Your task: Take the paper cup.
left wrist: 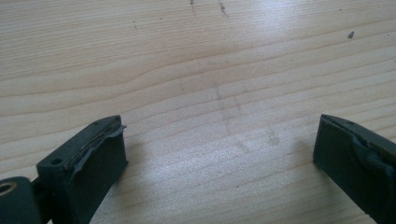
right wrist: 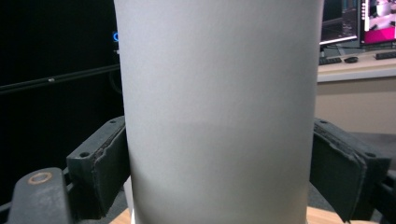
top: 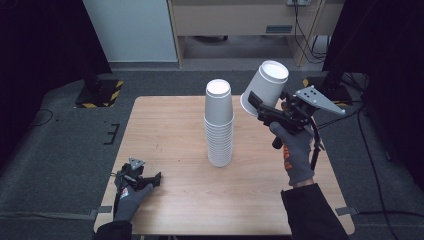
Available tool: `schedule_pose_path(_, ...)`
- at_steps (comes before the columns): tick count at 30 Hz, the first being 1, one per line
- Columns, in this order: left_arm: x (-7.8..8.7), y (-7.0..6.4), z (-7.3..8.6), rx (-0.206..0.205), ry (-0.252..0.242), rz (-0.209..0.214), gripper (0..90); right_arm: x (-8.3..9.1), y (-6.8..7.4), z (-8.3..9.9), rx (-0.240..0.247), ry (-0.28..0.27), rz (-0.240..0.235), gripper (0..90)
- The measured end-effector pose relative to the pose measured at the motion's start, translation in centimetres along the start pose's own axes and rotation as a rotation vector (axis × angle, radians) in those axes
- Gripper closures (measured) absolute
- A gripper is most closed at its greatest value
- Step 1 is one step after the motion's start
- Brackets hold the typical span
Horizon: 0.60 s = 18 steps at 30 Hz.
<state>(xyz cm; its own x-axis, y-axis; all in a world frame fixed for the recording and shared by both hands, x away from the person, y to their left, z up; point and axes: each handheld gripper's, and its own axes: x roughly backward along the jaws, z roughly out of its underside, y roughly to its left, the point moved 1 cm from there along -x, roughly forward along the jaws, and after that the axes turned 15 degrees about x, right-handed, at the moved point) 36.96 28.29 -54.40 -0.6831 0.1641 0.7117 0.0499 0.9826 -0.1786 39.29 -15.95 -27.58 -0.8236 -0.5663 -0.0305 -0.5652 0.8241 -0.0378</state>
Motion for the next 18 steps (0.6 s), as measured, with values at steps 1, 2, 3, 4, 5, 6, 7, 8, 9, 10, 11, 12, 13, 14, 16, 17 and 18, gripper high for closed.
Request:
schedule_pose_path(1, 0.0, 0.0, 0.0, 0.0, 0.0, 0.0, 1.7, 0.0, 0.0, 0.0, 0.0, 0.0, 0.0, 14.3)
schedule_pose_path(2, 0.0, 0.0, 0.0, 0.0, 0.0, 0.0, 1.7, 0.3, -0.2, 0.3, -0.005, 0.005, 0.002, 14.3)
schedule_pose_path(3, 0.0, 0.0, 0.0, -0.001, 0.0, 0.0, 1.7, 0.5, -0.3, 0.5, -0.01, 0.007, 0.005, 14.3)
schedule_pose_path(4, 0.0, 0.0, 0.0, 0.0, 0.0, 0.0, 1.7, 0.8, -0.5, 0.8, -0.013, 0.01, 0.007, 14.3)
schedule_pose_path(5, 0.0, 0.0, 0.0, 0.0, 0.0, 0.0, 1.7, 1.1, -0.6, 1.1, -0.017, 0.013, 0.006, 14.3)
schedule_pose_path(6, 0.0, 0.0, 0.0, 0.0, 0.0, 0.0, 1.7, 1.3, -0.8, 1.3, -0.022, 0.015, 0.007, 14.3)
schedule_pose_path(7, 0.0, 0.0, 0.0, 0.0, 0.0, 0.0, 1.7, 1.6, -0.9, 1.6, -0.025, 0.019, 0.007, 14.3)
schedule_pose_path(8, 0.0, 0.0, 0.0, 0.0, 0.0, 0.0, 1.7, 2.1, -1.0, 2.2, -0.03, 0.023, 0.008, 14.3)
schedule_pose_path(9, 0.0, 0.0, 0.0, 0.0, 0.0, 0.0, 1.7, 2.1, -1.0, 2.2, -0.03, 0.023, 0.008, 14.3)
schedule_pose_path(10, 0.0, 0.0, 0.0, 0.0, 0.0, 0.0, 1.7, 2.4, -1.1, 2.4, -0.035, 0.028, 0.007, 14.2)
schedule_pose_path(11, 0.0, 0.0, 0.0, 0.0, 0.0, 0.0, 1.7, 2.7, -1.1, 2.7, -0.034, 0.034, 0.007, 14.3)
schedule_pose_path(12, 0.0, 0.0, 0.0, 0.0, 0.0, 0.0, 1.7, 2.9, -1.2, 3.0, -0.036, 0.038, 0.008, 14.2)
schedule_pose_path(13, 0.0, 0.0, 0.0, 0.0, 0.0, 0.0, 1.7, 3.2, -1.2, 3.4, -0.039, 0.042, 0.007, 14.3)
schedule_pose_path(14, 0.0, 0.0, 0.0, 0.0, 0.0, 0.0, 1.7, 3.6, -1.3, 3.9, -0.046, 0.045, 0.006, 14.3)
schedule_pose_path(16, 0.0, 0.0, 0.0, 0.0, 0.0, 0.0, 1.7, 3.8, -1.4, 4.1, -0.05, 0.045, 0.006, 14.2)
schedule_pose_path(17, 0.0, 0.0, 0.0, 0.0, 0.0, 0.0, 1.7, 4.0, -1.4, 4.4, -0.055, 0.048, 0.004, 14.2)
schedule_pose_path(18, 0.0, 0.0, 0.0, 0.0, 0.0, 0.0, 1.7, 4.4, -1.5, 4.9, -0.06, 0.05, 0.005, 14.2)
